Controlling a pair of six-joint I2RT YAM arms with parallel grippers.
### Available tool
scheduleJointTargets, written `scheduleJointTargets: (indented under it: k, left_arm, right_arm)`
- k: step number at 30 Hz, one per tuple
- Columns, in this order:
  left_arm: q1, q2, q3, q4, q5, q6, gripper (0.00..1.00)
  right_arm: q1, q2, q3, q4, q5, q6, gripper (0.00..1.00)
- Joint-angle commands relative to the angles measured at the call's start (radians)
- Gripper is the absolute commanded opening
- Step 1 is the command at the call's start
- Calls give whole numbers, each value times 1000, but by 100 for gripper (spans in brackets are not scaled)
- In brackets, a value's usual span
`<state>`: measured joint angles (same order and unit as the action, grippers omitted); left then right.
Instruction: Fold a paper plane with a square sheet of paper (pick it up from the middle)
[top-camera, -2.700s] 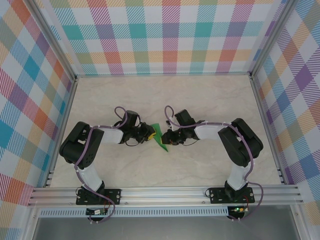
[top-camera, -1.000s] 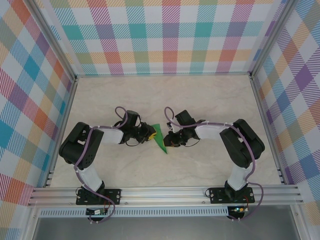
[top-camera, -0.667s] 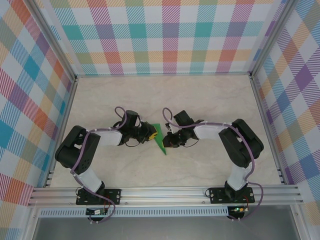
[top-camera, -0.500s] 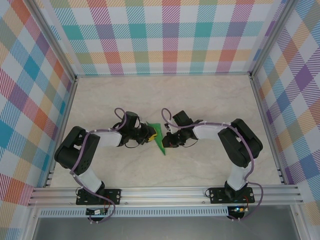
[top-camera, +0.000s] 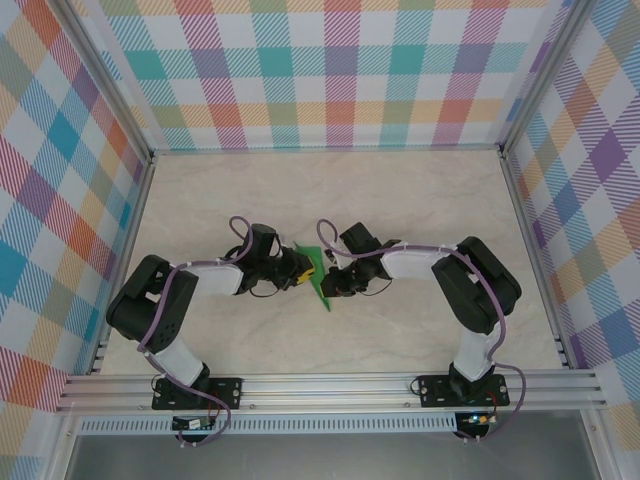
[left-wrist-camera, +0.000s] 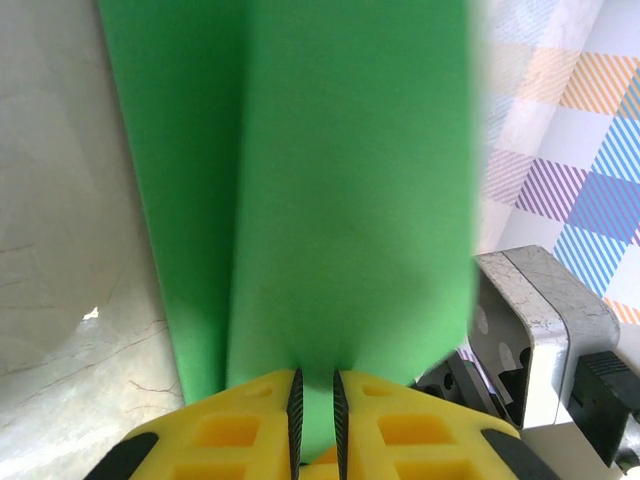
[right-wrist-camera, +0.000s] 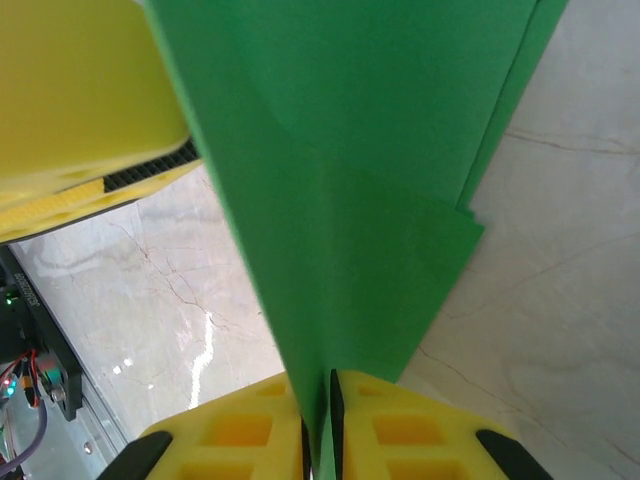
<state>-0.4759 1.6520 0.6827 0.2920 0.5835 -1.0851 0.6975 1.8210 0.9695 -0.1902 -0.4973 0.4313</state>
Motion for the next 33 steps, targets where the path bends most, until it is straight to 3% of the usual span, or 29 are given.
scheduleJointTargets:
  k: [1,14,33]
  left_arm:
    - [-9,-15,0,20,9,-9,18]
    - [-10,-30,-3,11,9,-9,18]
    - [-10,-24,-4,4,-1,2,18]
  right_arm:
    - [10,-15,18,-32,1,-26,15]
    - [16,24,42,-28,3,-30,8]
    - [17,92,87,-36,-3,-42,8]
